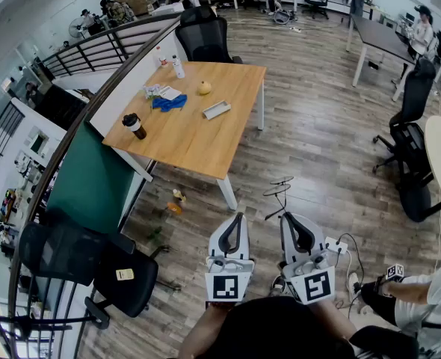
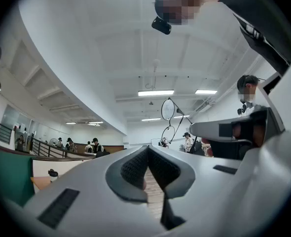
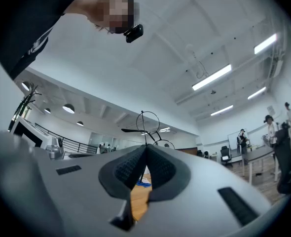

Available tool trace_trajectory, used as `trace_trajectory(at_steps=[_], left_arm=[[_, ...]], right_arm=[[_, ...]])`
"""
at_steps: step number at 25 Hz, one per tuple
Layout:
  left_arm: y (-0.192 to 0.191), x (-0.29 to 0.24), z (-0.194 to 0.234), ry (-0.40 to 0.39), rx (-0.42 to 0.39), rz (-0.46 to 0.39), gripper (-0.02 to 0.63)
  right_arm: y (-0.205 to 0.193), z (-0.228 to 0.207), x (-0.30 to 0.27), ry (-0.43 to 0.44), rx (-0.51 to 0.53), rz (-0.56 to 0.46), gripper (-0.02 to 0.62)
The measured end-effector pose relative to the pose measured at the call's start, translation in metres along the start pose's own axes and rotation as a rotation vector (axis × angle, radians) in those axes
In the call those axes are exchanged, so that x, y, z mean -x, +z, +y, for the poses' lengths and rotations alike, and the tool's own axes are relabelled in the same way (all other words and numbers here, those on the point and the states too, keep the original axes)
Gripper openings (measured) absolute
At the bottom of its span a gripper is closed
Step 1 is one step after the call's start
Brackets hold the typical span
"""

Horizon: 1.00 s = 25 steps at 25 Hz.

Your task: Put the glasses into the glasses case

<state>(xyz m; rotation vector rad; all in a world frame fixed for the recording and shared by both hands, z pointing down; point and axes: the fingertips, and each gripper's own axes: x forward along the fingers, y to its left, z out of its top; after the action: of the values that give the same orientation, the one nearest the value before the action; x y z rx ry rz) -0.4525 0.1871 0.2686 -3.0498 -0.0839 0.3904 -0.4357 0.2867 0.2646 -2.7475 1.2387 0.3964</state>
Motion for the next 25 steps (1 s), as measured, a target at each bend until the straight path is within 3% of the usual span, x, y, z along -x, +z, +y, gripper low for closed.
trace_trajectory(at_steps=[7,12,17,25], left_arm=[[-0.011,-0.026,-0.063,-0.049,-0.032,0.012,0.021],[-0.020,-0.041,-0.095,-0.054,-0.011,0.038,0.021],[-0.021,-0.050,-0.114,-0.040,-0.049,0.032,0.021],[-0.037,-0.081,-0.122,-0.053,-0.033,0.034,0.021]], right_arm=[[0.008,-0.058,0.021,-0.049,0.033,-0.050,0.012],[0.001,-0.084,0.040,-0.029,0.022,-0.034,0.012],[-0.008,-0.105,0.045,-0.023,0.008,-0.017,0.012],[-0.009,-0.127,0.024,-0.028,0.023,-0.032,0.012]])
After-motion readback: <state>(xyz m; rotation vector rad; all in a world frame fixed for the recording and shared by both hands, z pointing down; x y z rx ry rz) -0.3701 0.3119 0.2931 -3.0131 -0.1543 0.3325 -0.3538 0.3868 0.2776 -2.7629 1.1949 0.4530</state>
